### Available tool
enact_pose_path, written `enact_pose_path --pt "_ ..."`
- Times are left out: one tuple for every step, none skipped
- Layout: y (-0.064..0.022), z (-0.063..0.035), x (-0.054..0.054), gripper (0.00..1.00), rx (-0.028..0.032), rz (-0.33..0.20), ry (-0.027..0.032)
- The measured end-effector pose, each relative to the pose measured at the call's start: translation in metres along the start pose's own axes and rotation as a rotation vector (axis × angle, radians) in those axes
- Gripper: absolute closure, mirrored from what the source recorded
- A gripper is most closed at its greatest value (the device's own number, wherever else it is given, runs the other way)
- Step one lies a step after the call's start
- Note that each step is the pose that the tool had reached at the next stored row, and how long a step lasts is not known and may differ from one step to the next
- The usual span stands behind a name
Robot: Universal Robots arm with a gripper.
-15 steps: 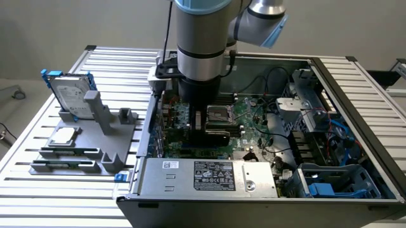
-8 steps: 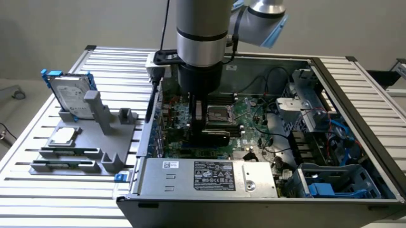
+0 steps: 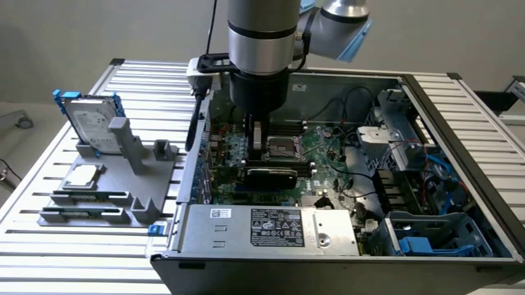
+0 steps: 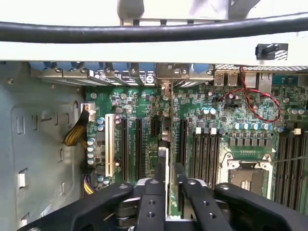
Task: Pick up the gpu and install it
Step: 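Insert the gpu into the slot, then press down on the gpu until it lock into place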
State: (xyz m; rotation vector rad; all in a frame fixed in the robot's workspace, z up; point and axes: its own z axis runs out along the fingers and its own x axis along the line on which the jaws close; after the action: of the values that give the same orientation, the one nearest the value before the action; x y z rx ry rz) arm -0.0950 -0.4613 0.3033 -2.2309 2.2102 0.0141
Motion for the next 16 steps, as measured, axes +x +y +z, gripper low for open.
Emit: enact_pose_path --pt "0.0 0.0 0.0 0.86 0.0 0.0 -0.0001" --pt "0.0 0.0 0.0 0.89 0.0 0.0 0.0" --pt "0.0 -0.0001 0.0 0.89 -0.0001 0.0 0.0001" --pt "0.0 -0.0001 0.0 0.89 -0.0001 0.0 0.0001" --pt "0.0 -0.0001 0.0 0.89 -0.0001 0.0 0.0001" --pt "0.0 -0.0001 0.0 0.89 -0.0001 0.0 0.0001" --pt "0.0 -0.0001 0.0 0.89 -0.0001 0.0 0.0001" --pt "0.0 -0.0001 0.0 0.89 -0.0001 0.0 0.0001" --pt "0.0 -0.0001 0.0 0.89 -0.0001 0.0 0.0001" --pt "0.0 -0.0001 0.0 0.89 -0.0001 0.0 0.0001" --pt "0.0 -0.0001 0.0 0.89 -0.0001 0.0 0.0001" --pt "0.0 -0.0001 0.0 0.89 -0.0002 0.0 0.0002" --pt "0.0 -0.0001 0.0 0.89 -0.0001 0.0 0.0001" --pt "0.0 -0.0001 0.0 0.89 -0.0001 0.0 0.0001" --pt "0.0 -0.0001 0.0 0.89 -0.0001 0.0 0.0001" --pt "0.0 -0.0002 -0.0002 0.89 -0.0002 0.0 0.0003"
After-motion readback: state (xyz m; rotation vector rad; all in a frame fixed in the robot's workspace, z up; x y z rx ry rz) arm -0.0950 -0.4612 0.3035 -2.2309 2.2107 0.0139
